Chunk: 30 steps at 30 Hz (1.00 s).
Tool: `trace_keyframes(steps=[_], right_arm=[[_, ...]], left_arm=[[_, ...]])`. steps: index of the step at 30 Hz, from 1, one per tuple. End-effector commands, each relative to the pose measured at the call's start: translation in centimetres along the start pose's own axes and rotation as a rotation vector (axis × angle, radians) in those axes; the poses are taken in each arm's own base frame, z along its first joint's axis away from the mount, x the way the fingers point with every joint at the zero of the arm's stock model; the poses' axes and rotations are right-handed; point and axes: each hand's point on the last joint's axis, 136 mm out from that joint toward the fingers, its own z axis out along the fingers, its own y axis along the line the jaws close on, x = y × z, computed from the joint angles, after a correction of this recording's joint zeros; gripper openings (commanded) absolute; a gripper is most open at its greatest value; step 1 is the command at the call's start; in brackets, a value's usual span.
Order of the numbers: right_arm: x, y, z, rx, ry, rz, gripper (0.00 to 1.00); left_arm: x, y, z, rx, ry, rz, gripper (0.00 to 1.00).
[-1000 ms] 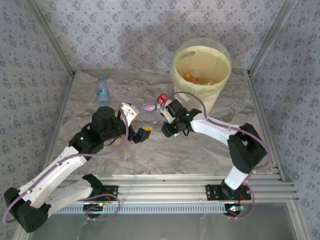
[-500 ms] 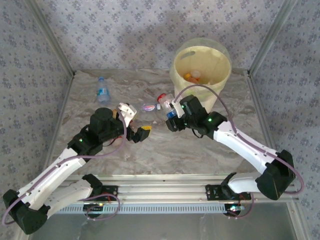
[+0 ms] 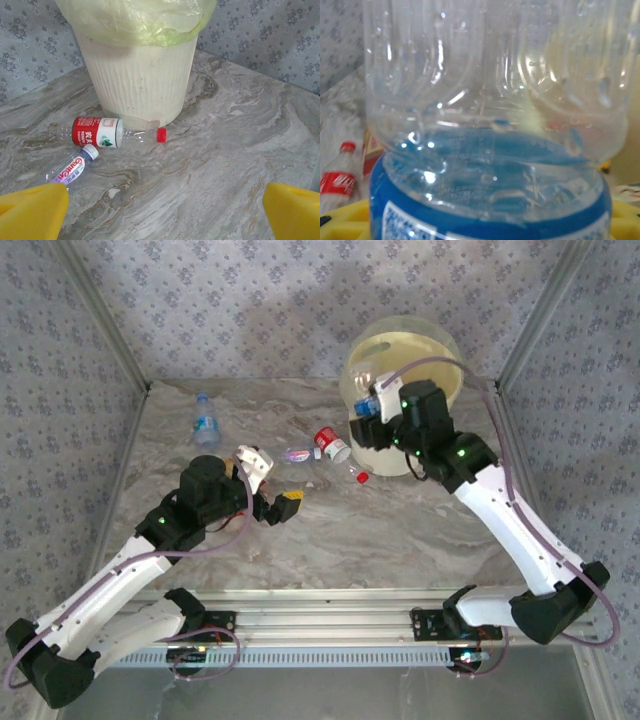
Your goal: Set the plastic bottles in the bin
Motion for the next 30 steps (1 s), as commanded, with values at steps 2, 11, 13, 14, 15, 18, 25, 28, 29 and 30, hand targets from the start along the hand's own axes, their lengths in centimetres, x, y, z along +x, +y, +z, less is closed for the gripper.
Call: trace_keyframes(steps=[2, 11, 13, 14, 15, 18, 25, 28, 29, 30], right_arm=[[-2.7, -3.5, 0.3, 0.093, -0.034, 0.007, 0.51], [-4.3, -9.9, 3.3, 0.189, -0.004, 0.077, 0.51], [-3.5, -10.9, 4.2, 0.192, 0.041, 0.096, 0.52], [-3.3, -11.3, 4.6, 0.196, 0.052, 0.103, 0.52], [-3.2, -11.7, 5.0, 0.195, 0.061, 0.109, 0.52], [-2.2, -12.6, 6.4, 0.192, 0.100, 0.128, 0.53], [1.5, -13.5, 9.2, 0.160, 0.200, 0.183, 0.54], [2.9, -13.6, 10.0, 0.155, 0.237, 0.192, 0.55], [3.3, -13.6, 10.3, 0.153, 0.248, 0.195, 0.55], [3.7, -13.6, 10.4, 0.152, 0.256, 0.197, 0.55]], left_arm=[[-0.8, -0.8, -0.4, 0.031, -0.034, 0.006, 1.00], [-0.6, -0.9, -0.2, 0.035, -0.020, 0.019, 1.00], [-0.6, -0.9, -0.2, 0.034, -0.018, 0.020, 1.00], [-0.6, -0.9, -0.2, 0.035, -0.018, 0.022, 1.00], [-0.6, -0.9, -0.2, 0.035, -0.018, 0.023, 1.00], [-0.5, -1.0, -0.1, 0.042, -0.012, 0.022, 1.00], [-0.4, -1.0, 0.0, 0.043, -0.001, 0.026, 1.00], [-0.4, -0.9, 0.0, 0.040, -0.001, 0.029, 1.00], [-0.4, -1.0, 0.0, 0.041, 0.001, 0.029, 1.00], [-0.4, -1.0, 0.0, 0.040, -0.001, 0.029, 1.00]])
